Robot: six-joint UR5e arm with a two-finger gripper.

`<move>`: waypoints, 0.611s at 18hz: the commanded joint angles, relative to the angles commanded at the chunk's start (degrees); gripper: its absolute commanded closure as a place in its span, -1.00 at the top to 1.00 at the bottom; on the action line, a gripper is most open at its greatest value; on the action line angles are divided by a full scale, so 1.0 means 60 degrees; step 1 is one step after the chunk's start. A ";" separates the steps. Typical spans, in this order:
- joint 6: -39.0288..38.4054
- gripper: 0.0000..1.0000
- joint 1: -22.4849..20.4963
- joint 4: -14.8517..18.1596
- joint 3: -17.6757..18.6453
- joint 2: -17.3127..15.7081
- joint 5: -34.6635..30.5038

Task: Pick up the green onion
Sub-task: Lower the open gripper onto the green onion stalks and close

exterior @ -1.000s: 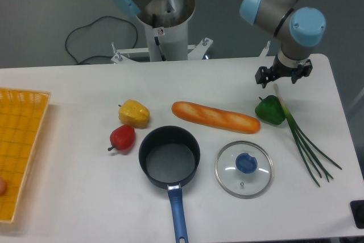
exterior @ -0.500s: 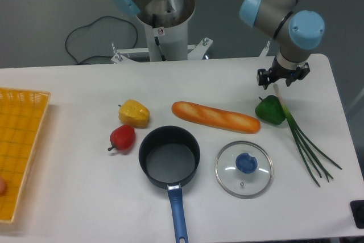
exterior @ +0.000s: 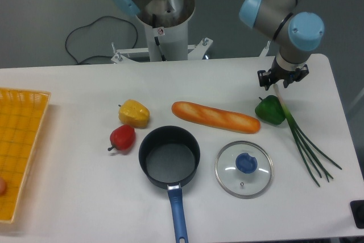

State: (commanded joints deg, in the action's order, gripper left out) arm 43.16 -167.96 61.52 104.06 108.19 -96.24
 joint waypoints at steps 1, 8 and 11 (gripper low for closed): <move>0.0000 -0.05 0.0000 0.0000 0.0000 0.0000 0.0000; 0.0015 -0.29 0.0029 0.0000 0.0000 -0.0015 -0.0015; -0.0015 -0.44 0.0058 0.0000 0.0000 -0.0015 -0.0015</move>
State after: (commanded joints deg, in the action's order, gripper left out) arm 43.07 -167.61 61.52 104.06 108.11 -96.33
